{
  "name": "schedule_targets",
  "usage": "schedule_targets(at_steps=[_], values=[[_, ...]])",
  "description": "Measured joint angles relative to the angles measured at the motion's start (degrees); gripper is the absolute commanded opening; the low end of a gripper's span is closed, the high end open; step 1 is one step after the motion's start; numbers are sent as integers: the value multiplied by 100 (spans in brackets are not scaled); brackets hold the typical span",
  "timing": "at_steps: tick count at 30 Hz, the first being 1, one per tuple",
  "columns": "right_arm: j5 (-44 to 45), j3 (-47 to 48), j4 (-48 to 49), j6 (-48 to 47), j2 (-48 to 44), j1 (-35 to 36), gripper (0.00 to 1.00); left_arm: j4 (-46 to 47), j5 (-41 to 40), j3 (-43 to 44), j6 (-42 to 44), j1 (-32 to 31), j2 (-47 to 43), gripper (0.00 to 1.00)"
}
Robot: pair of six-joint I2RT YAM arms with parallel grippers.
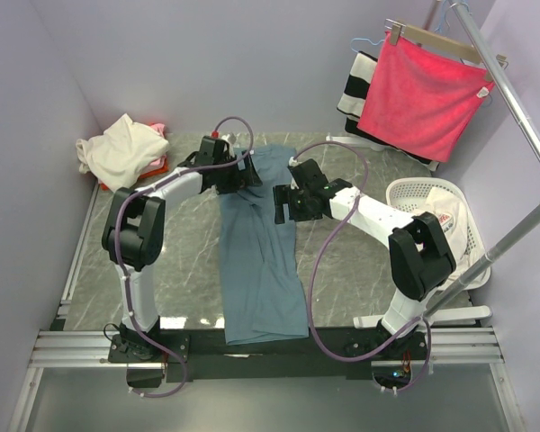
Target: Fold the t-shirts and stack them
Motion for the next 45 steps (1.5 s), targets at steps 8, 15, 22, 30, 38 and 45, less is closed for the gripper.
schedule_targets(at_steps=[8,15,22,30,38,45], values=[[-20,0,7,15,37,0,89,678,11,570,-177,74,197,99],[7,0,15,13,72,0,90,922,170,1062,-321,59,949,99],[208,-90,-11,13,72,0,90,1397,195,160,-387,42,957,99],[535,-557,-24,61,-264,-4,91,1165,-127,-11,-232,9,640,99],[348,-1043,-109,83,-1093,-33,90,459,-645,-590,-144,0,-892,100],[-391,-1950,-214,168,-1543,-37,90,632,-516,-2903,-450,-264,-2702,99]])
